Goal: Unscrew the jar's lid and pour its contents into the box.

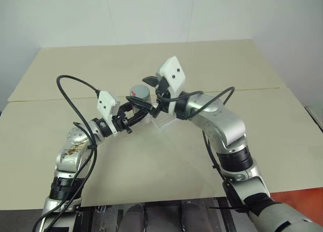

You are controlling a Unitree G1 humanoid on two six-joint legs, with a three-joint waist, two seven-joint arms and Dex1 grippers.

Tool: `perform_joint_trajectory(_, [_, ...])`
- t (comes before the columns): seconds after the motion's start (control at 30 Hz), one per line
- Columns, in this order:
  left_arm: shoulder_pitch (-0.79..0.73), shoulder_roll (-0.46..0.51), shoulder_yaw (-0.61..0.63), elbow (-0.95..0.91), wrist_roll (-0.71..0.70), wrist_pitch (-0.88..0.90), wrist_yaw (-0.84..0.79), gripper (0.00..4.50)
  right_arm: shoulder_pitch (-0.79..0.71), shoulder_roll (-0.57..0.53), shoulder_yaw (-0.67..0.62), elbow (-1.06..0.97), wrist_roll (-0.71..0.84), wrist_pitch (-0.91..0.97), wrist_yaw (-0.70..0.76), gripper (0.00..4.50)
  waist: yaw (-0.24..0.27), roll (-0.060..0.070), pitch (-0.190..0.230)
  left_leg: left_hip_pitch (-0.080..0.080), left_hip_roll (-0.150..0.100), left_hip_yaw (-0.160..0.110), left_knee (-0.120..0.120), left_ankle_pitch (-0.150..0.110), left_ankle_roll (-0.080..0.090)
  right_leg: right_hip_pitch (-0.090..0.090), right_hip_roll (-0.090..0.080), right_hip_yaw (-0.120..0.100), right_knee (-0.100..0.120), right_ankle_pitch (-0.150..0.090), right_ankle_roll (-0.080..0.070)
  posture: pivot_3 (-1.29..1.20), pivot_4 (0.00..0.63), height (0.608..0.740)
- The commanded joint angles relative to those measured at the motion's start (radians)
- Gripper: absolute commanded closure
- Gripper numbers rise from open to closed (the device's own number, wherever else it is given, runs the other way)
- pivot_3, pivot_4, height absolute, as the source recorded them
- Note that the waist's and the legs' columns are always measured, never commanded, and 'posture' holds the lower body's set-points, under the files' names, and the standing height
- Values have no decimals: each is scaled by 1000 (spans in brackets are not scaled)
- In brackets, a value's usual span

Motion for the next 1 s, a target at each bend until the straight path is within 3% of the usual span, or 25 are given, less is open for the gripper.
perform_joint_trajectory(0.03, [1, 7, 16, -48, -8, -20, 0, 2543, -26, 8, -7, -19, 3, -25, 5, 664, 0, 0, 0, 0, 0, 0, 0, 0, 0, 0, 0, 0, 0, 0, 0, 0, 150, 740])
perform_joint_trajectory(0.13, [2, 7, 16, -50, -8, -19, 1, 2543, -24, 5, -9, -21, 11, -14, 18, 1637, 0, 0, 0, 0, 0, 0, 0, 0, 0, 0, 0, 0, 0, 0, 0, 0, 150, 740])
perform_joint_trajectory(0.17, [2, 7, 16, -50, -8, -19, 1, 2543, -23, 4, -9, -21, 13, -11, 21, 1766, 0, 0, 0, 0, 0, 0, 0, 0, 0, 0, 0, 0, 0, 0, 0, 0, 150, 740])
perform_joint_trajectory(1.0, [53, 37, -19, 21, 6, -38, -70, 2543, -72, 14, -97, -59, 103, 52, 2, 1767, -1, 0, 0, 0, 0, 0, 0, 0, 0, 0, 0, 0, 0, 0, 0, 0, 150, 740])
